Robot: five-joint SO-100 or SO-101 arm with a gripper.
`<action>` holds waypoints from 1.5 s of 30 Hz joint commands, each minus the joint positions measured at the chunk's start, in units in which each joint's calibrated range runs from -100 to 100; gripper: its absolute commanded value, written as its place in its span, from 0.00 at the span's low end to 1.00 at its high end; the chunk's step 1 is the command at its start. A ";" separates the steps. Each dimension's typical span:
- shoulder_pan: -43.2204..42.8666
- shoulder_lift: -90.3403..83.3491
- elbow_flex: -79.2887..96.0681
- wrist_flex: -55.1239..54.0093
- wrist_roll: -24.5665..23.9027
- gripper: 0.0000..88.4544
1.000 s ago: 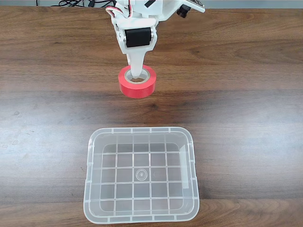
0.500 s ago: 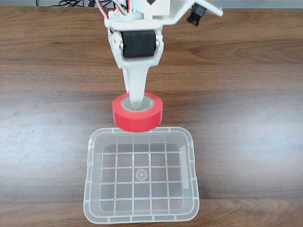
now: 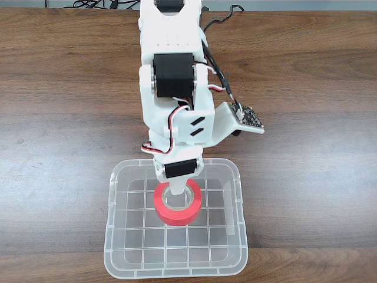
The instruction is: Grab the tape and place it in the box.
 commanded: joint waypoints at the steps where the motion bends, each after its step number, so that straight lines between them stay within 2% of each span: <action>1: -0.02 0.56 -5.67 -0.60 -1.02 0.06; 9: 0.06 2.17 -5.67 -0.60 -1.02 0.06; 16: 0.06 2.25 -5.67 -0.34 -0.91 0.25; 30: 0.27 1.28 -5.67 0.17 -0.91 0.26; 34: 0.64 -2.18 -5.76 0.26 -0.97 0.24; 40: 0.06 -11.51 -5.76 2.74 -1.02 0.04; 45: -0.24 -19.07 -5.76 10.79 -2.92 0.02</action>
